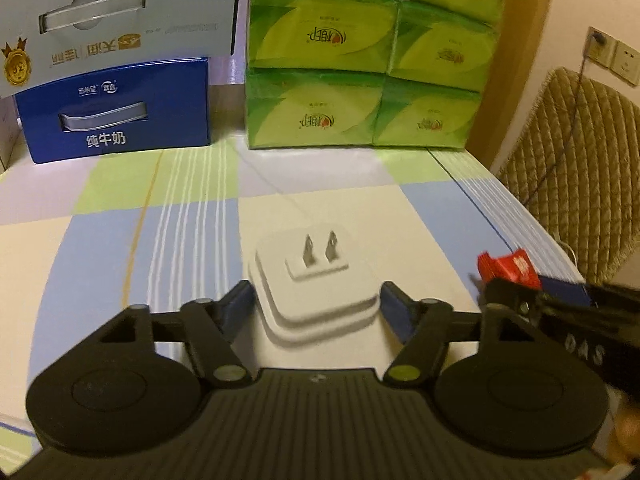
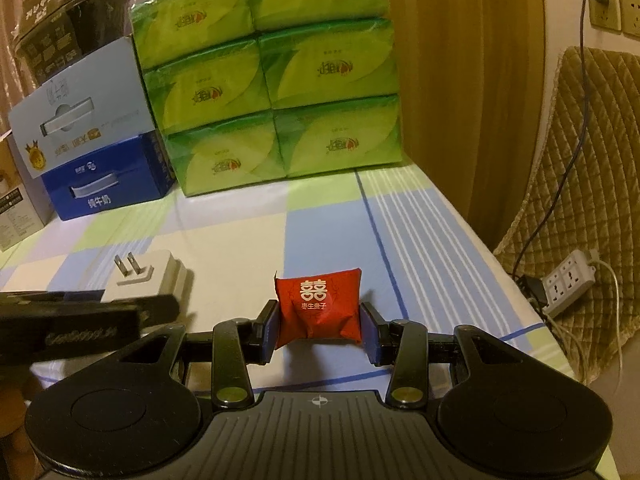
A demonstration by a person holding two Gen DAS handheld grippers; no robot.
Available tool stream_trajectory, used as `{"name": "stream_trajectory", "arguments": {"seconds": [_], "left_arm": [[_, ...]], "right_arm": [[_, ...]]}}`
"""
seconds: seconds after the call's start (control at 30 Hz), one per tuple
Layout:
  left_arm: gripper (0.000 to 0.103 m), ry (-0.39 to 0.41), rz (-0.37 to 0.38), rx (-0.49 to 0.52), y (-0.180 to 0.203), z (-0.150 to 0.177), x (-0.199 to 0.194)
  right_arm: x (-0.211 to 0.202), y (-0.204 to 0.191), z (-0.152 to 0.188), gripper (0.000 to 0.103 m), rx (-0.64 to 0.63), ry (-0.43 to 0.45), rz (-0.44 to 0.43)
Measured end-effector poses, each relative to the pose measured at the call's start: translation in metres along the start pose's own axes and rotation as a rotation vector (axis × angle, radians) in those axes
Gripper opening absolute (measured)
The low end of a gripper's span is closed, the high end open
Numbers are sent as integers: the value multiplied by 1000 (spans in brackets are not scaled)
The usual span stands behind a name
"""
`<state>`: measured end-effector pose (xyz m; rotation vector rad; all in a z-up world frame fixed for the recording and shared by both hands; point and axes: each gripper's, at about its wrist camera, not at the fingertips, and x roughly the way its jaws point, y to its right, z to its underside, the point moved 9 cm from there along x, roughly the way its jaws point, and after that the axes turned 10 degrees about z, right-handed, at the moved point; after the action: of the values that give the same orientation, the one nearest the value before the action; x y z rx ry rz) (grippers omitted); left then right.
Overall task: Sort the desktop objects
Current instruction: 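Grasp the white plug adapter with the left tool while the right tool holds the candy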
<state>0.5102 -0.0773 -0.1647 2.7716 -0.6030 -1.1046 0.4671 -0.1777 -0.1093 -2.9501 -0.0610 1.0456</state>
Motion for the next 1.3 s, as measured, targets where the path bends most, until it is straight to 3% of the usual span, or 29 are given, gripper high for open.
{"name": "stream_trajectory", "arguments": {"seconds": [0.27,0.43,0.63,0.83,0.87,0.93,1.3], "left_arm": [[62,-55,-5,38,-7,34,-50],[61,-91,20,45,-2,70,-98],[61,-137,51,30,11,125,-162],[62,-110,56,38,31,160,-211],[62,-105,44,40,32,164,-215],[76,-80,0,44,31,172,-222],[76,5,-47,11,36,181,-213]], "right_arm": [[-19,-18,6,39,-37,-1,-35],[-53,-34,22,39,-44,-48,-100],[-118,-46,61,39,-47,-96,-159],[-176,-49,115,39,-47,-137,-154],[-183,-48,125,39,-46,-144,-150],[-192,-46,137,39,-40,-152,-137],[-190,-38,137,39,-38,-125,-107]]}}
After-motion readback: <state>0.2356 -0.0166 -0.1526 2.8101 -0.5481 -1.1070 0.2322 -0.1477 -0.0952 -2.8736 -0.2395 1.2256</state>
